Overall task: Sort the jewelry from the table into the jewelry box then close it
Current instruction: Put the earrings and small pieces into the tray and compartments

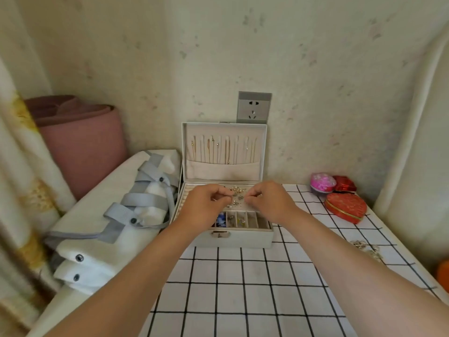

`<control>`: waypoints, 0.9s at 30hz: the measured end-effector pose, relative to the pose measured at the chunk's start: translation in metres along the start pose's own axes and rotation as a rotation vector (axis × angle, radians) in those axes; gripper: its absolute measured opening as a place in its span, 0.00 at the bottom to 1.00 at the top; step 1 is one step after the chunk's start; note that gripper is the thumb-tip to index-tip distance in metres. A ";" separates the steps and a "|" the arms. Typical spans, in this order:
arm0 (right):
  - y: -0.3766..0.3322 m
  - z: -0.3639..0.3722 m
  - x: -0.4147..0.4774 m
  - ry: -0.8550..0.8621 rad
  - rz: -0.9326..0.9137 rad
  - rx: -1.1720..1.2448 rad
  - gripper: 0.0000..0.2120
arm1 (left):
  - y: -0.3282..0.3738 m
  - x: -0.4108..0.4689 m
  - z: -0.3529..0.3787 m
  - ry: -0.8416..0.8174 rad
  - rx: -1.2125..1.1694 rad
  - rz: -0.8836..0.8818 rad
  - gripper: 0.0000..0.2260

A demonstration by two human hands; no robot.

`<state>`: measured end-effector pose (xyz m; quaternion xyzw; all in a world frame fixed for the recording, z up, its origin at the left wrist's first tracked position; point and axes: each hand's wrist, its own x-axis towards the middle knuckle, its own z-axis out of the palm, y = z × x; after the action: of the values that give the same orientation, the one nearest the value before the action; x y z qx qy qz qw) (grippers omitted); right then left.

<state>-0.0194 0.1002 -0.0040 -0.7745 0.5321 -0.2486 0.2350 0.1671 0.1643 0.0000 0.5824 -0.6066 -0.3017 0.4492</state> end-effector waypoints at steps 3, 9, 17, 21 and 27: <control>-0.001 -0.002 0.003 -0.025 0.008 -0.001 0.06 | 0.003 0.000 0.001 -0.020 -0.048 -0.013 0.07; -0.003 -0.012 0.005 0.015 0.020 0.151 0.09 | 0.004 0.003 0.002 -0.025 -0.096 -0.063 0.06; -0.030 -0.025 -0.006 -0.183 0.062 0.468 0.04 | 0.010 0.008 0.006 0.004 -0.192 -0.114 0.03; -0.033 -0.029 0.001 -0.154 0.042 0.488 0.03 | 0.019 0.013 0.001 0.041 -0.235 -0.092 0.05; -0.041 -0.043 0.012 -0.114 0.012 0.560 0.04 | 0.032 0.023 -0.008 0.050 -0.253 -0.009 0.07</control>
<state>-0.0143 0.0974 0.0563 -0.6888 0.4332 -0.3407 0.4709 0.1623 0.1474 0.0365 0.5311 -0.5499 -0.3632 0.5326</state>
